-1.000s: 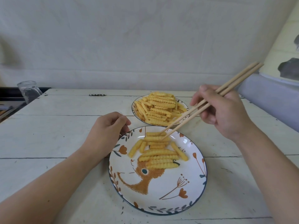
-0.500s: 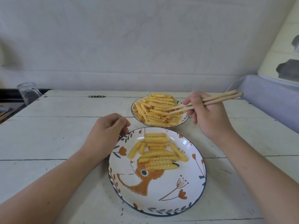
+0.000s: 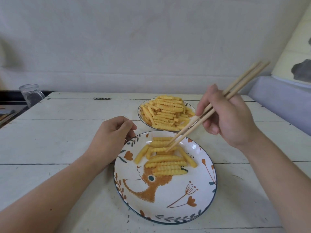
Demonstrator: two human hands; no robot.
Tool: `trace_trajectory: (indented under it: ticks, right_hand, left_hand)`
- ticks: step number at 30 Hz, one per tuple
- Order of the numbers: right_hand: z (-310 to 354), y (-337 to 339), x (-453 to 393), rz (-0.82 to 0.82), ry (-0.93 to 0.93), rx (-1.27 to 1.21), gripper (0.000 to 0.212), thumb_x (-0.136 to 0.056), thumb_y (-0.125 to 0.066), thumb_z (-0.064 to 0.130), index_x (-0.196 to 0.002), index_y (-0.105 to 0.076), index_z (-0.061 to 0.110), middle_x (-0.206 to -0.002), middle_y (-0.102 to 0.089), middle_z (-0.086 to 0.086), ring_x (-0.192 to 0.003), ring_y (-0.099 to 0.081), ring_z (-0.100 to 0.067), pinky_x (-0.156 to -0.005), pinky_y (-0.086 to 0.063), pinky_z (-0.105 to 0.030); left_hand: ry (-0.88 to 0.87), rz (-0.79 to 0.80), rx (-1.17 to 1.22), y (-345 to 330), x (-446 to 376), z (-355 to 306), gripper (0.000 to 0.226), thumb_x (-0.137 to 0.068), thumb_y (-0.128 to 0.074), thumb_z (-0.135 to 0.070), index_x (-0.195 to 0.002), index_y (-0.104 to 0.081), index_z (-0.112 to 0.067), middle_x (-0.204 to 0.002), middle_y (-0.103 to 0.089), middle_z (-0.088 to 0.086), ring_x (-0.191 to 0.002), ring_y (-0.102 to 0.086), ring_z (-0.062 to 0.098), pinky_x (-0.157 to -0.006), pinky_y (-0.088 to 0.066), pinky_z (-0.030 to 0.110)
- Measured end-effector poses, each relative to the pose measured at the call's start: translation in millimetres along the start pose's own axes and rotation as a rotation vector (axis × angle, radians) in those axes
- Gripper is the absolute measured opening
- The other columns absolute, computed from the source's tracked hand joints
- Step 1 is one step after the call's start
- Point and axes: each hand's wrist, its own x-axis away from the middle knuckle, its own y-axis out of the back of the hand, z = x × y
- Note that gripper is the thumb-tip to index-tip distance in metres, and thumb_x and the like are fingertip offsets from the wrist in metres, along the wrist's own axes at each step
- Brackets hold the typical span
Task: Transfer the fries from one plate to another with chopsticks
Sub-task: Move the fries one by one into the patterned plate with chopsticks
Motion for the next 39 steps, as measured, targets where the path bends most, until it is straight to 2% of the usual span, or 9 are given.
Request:
trace_trajectory:
  ticks: [4,8,12,15,17,22,28,33,39]
  right_hand:
    - [0.4,-1.7,0.9,0.001,0.001,0.074,0.048,-0.094,-0.050,0.040,-0.066,-0.059,0.002,-0.045,-0.043,0.004,-0.036,-0.040,-0.007,-0.039,-0.026,-0.017]
    - [1.9,2.6,0.2,-0.032,0.040,0.094,0.036,-0.093,-0.059,0.030,-0.061,-0.060,0.012,-0.046,-0.044,0.010,-0.042,-0.040,-0.007,-0.040,-0.030,-0.016]
    - [0.1,9.1,-6.0,-0.207,0.111,0.046,0.039,-0.102,-0.055,0.019,-0.063,-0.059,0.012,-0.048,-0.044,0.010,-0.041,-0.038,-0.006,-0.040,-0.029,-0.015]
    - [-8.3,16.8,-12.5,-0.405,0.198,0.127,0.037,-0.104,-0.052,0.030,-0.071,-0.060,0.015,-0.054,-0.050,0.011,-0.047,-0.044,-0.007,-0.045,-0.032,-0.020]
    - [-17.3,19.0,-14.1,-0.445,0.196,0.195,0.037,-0.104,-0.049,0.037,-0.075,-0.063,0.019,-0.061,-0.055,0.007,-0.053,-0.049,-0.009,-0.048,-0.036,-0.022]
    - [-38.2,11.5,-12.2,-0.303,0.218,0.357,0.033,-0.103,-0.049,0.037,-0.081,-0.068,0.023,-0.058,-0.057,0.009,-0.056,-0.054,-0.006,-0.053,-0.040,-0.022]
    - [-44.8,13.0,-13.0,-0.266,0.258,0.448,0.029,-0.104,-0.051,0.031,-0.084,-0.068,0.020,-0.061,-0.057,0.013,-0.063,-0.055,-0.009,-0.057,-0.041,-0.022]
    - [-53.0,9.9,-15.3,-0.195,0.325,0.578,0.035,-0.103,-0.049,0.036,-0.085,-0.067,0.011,-0.064,-0.056,-0.006,-0.062,-0.052,-0.020,-0.058,-0.042,-0.039]
    - [-50.9,8.4,-15.4,-0.181,0.320,0.525,0.045,-0.101,-0.043,0.049,-0.084,-0.063,0.013,-0.063,-0.056,0.000,-0.058,-0.051,-0.020,-0.052,-0.042,-0.042]
  left_hand:
    - [-0.002,-0.003,-0.011,-0.4,0.4,-0.3,0.029,-0.101,-0.053,-0.021,-0.082,-0.074,-0.016,-0.074,-0.072,0.000,-0.070,-0.064,0.018,-0.076,-0.057,0.042]
    - [-0.004,-0.003,-0.011,-0.6,0.8,-1.0,0.029,-0.101,-0.053,-0.020,-0.082,-0.074,-0.016,-0.073,-0.072,-0.002,-0.069,-0.064,0.017,-0.074,-0.056,0.041]
    - [-0.003,0.000,0.006,0.3,1.2,-0.8,0.029,-0.100,-0.054,-0.020,-0.080,-0.074,-0.016,-0.073,-0.071,-0.002,-0.069,-0.063,0.019,-0.073,-0.055,0.042]
    - [-0.004,-0.001,0.004,-0.1,1.2,-1.1,0.028,-0.100,-0.054,-0.020,-0.081,-0.074,-0.015,-0.072,-0.071,-0.002,-0.070,-0.064,0.019,-0.074,-0.056,0.043]
    - [-0.008,-0.005,-0.006,-0.3,1.4,-1.0,0.028,-0.101,-0.053,-0.019,-0.082,-0.073,-0.015,-0.072,-0.071,-0.003,-0.069,-0.064,0.017,-0.074,-0.056,0.042]
    - [-0.006,-0.010,-0.009,-0.5,1.3,-1.6,0.028,-0.101,-0.053,-0.020,-0.083,-0.074,-0.014,-0.073,-0.072,-0.002,-0.069,-0.064,0.019,-0.075,-0.057,0.043]
    - [-0.009,-0.013,-0.015,-0.5,0.9,-0.7,0.029,-0.102,-0.052,-0.020,-0.082,-0.073,-0.015,-0.072,-0.071,-0.002,-0.067,-0.063,0.017,-0.070,-0.054,0.039]
    - [-0.012,-0.009,-0.013,-0.4,0.8,-0.7,0.029,-0.102,-0.052,-0.020,-0.082,-0.073,-0.014,-0.072,-0.071,-0.002,-0.068,-0.063,0.018,-0.072,-0.055,0.040]
    - [-0.009,-0.010,-0.008,-0.5,0.6,-0.6,0.029,-0.102,-0.052,-0.019,-0.082,-0.073,-0.014,-0.072,-0.071,-0.002,-0.069,-0.063,0.019,-0.072,-0.054,0.040]
